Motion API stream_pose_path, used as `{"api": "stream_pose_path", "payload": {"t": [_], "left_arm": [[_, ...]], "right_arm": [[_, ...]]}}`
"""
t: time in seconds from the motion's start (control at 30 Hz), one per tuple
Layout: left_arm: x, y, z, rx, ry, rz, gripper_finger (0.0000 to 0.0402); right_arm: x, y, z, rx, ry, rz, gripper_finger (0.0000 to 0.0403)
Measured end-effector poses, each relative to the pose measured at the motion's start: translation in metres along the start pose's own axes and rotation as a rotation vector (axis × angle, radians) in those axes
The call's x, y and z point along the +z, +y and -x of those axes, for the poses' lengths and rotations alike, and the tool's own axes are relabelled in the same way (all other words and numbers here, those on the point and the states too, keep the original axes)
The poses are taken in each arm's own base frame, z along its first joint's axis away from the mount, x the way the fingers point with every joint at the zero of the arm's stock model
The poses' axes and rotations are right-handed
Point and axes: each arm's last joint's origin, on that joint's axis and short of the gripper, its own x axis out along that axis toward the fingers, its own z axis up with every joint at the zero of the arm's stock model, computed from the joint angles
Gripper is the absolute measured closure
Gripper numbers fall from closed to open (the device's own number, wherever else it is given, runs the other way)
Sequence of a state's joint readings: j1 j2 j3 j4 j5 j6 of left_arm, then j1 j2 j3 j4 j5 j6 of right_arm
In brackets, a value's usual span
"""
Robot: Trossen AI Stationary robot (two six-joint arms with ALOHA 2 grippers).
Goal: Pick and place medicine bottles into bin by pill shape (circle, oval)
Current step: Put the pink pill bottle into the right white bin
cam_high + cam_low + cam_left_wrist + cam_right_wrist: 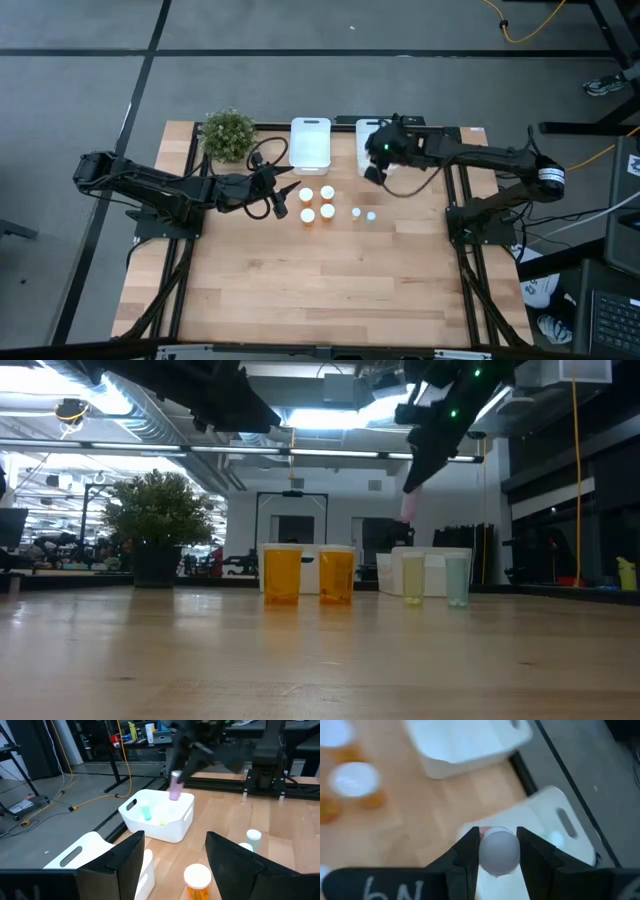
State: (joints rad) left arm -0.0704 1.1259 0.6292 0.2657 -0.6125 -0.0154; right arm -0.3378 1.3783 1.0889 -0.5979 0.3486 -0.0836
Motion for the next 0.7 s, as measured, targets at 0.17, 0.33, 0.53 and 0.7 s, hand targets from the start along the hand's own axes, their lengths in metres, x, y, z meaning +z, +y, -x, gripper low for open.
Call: {"api": "stream_pose_path", "payload": {"t": [0.17, 0.33, 0.53, 0.7], "left_arm": [[0.000, 0.000, 0.000, 0.000, 0.002, -0.001, 0.0198], [0.000, 0.000, 0.000, 0.000, 0.003, -0.003, 0.0198], [0.000, 0.000, 0.000, 0.000, 0.003, -0.003, 0.0198], [0.000, 0.000, 0.000, 0.000, 0.003, -0.003, 0.0198]], "right_arm": [[-0.007, -0.035, -0.017, -0.082, 0.066, -0.117, 0.0288], [-0.017, -0.062, -0.030, -0.085, 0.124, -0.202, 0.0287], [-0.036, -0.074, -0.051, -0.042, 0.177, -0.258, 0.0286], [-0.057, -0.075, -0.071, -0.050, 0.229, -0.279, 0.0286]]}}
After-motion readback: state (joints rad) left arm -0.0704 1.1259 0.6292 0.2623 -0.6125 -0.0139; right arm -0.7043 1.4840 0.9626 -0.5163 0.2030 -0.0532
